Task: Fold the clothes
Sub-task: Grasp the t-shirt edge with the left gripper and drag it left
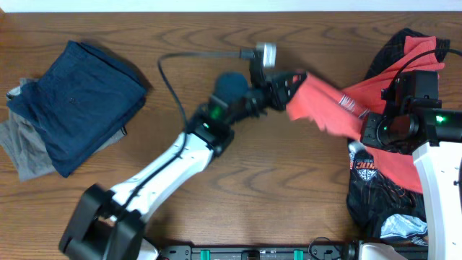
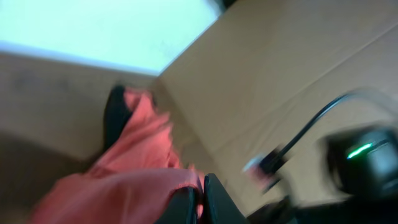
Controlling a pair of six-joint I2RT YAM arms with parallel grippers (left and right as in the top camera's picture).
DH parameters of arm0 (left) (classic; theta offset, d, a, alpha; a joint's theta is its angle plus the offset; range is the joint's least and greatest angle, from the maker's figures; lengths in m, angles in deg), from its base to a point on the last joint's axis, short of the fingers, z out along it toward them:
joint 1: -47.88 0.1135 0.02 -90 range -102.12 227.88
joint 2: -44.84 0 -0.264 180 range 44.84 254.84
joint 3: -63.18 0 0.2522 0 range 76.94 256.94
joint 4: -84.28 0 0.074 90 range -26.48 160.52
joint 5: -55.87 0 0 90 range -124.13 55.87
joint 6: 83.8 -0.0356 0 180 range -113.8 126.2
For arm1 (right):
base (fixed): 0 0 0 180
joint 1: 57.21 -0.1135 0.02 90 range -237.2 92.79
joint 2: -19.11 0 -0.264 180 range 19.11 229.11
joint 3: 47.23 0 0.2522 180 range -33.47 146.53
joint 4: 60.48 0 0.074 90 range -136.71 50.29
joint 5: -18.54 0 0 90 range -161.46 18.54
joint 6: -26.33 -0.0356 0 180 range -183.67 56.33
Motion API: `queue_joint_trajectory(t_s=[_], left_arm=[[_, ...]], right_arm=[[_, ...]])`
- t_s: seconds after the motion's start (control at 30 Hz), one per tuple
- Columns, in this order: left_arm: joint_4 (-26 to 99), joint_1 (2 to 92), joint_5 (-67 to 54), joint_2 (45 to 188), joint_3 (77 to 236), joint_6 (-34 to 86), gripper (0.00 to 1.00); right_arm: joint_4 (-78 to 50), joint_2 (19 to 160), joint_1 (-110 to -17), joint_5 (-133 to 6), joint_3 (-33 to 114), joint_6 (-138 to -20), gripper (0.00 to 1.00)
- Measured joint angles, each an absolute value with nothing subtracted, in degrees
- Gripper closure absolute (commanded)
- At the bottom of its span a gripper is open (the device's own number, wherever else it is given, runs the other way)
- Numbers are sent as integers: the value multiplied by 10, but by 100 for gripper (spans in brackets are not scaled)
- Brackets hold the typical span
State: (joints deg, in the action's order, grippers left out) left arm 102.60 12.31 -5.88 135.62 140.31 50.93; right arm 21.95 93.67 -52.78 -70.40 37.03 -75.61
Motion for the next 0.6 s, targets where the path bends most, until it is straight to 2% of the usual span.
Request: queue_joint_trajectory(t_s=[0.07, 0.37, 0.6], left_arm=[[1003, 134, -57, 1346, 1428, 507, 92], [950, 186, -53, 1297, 1441, 466, 92], [904, 301, -50, 1204, 1443, 447, 92]], right_arm=[[205, 937, -528, -703, 359, -750, 53], [69, 951, -528, -701, 259, -745, 53], [17, 981, -528, -720, 196, -774, 54]])
